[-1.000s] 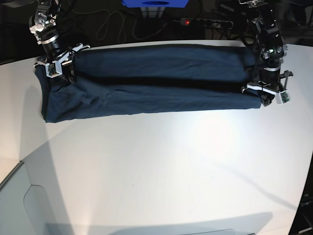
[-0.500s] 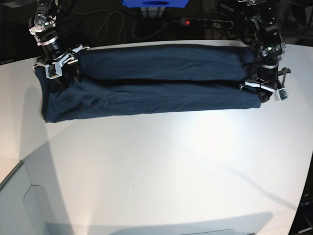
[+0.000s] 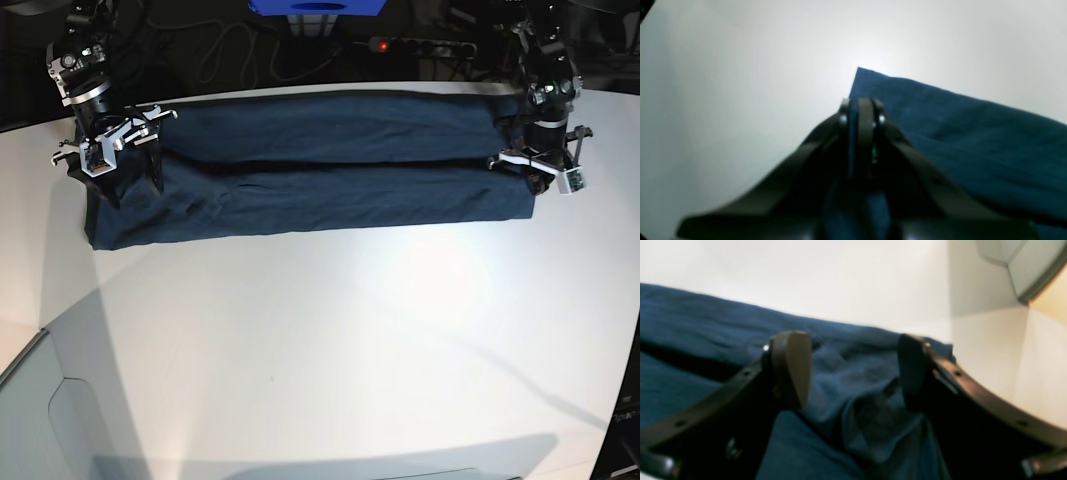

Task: Fold the T-shirt properly
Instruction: 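Hold the folded shirt ends with both grippers and tighten the fold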

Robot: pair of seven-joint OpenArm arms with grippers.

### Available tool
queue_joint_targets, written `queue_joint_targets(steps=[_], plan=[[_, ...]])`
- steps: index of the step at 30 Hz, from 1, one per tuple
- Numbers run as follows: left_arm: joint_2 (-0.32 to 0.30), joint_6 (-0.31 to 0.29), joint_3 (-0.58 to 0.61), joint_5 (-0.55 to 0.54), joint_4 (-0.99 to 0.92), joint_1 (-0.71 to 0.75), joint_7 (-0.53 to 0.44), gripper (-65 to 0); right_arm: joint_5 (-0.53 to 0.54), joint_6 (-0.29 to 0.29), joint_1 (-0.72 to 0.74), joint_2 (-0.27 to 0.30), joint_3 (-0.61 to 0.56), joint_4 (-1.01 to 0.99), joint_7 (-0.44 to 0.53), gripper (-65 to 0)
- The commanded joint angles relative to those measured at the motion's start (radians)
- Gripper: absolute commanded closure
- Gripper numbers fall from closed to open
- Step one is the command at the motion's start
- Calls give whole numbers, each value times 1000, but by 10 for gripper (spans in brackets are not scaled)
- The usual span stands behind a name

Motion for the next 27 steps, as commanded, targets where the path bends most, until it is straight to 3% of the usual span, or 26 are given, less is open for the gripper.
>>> queue_joint_targets(steps=[1,3,6,13,15,21,27], plan=[[-10,6,-6,-18,22,3,-21,-32,17,4,11,12,2,26,25,-391],[-12,11,-6,-53,22,17,-21,-32,14,4,34,12,0,26,16,-392],[-21,11,-6,-81,28,28,-19,-54,14,4,96,12,-3,24,-88,-392],[-15,6,-6,-84,95,58,-18,-364,14,5,221,25,0,23,-401,-388],[-13,6,-6,-84,112,63,-19,-360,14,5,225,27,-1,23,-441,-388],[-13,6,-6,-84,132,60,-19,-270,14,5,171,25,-3,7,-452,-386],[-13,6,-6,-82,131,54,-19,-262,14,8,96,25,-3,-13,-443,-368]])
